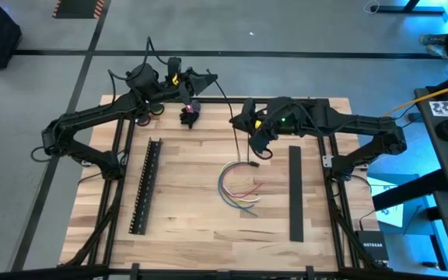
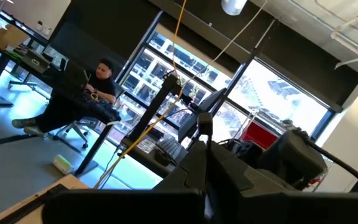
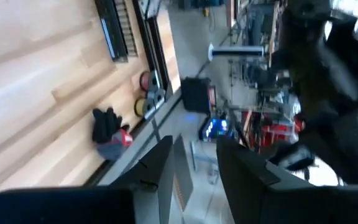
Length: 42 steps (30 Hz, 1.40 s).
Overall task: Ziptie cables
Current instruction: Wrap the cable wires with the black zip tie
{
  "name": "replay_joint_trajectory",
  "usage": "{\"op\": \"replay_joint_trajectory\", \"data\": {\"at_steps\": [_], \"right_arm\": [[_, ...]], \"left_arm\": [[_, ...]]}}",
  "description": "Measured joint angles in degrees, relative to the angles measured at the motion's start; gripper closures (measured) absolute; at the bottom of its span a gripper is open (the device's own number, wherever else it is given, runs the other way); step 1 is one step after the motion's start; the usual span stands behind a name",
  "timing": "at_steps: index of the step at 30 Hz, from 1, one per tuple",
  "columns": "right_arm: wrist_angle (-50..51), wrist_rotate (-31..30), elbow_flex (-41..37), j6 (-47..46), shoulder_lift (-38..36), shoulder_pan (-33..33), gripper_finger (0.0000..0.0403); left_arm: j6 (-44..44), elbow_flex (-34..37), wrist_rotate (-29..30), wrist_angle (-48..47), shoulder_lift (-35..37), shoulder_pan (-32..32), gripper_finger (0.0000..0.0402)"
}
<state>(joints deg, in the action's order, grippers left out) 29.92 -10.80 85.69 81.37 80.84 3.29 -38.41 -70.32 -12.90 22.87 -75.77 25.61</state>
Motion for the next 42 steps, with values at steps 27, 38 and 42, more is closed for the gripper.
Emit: {"op": "replay_joint_trajectory", "data": {"at_steps": [27, 38, 42], "right_arm": [[-2.4, -7.3, 0.0, -0.1, 0.1, -3.8, 0.0288], [-0.6, -7.8, -0.1, -4.4, 0.9, -8.3, 0.0288], [0.6, -8.6, -0.1, -8.1, 0.9, -8.3, 0.0306]], "left_arm": [[0.4, 0.0, -0.4, -0.1, 0.0, 0.0, 0.0400], [0.3, 0.0, -2.2, -1.2, 0.0, 1.5, 0.0400], [0.3, 0.0, -3.5, -1.4, 0.0, 2.0, 0.0400]]}}
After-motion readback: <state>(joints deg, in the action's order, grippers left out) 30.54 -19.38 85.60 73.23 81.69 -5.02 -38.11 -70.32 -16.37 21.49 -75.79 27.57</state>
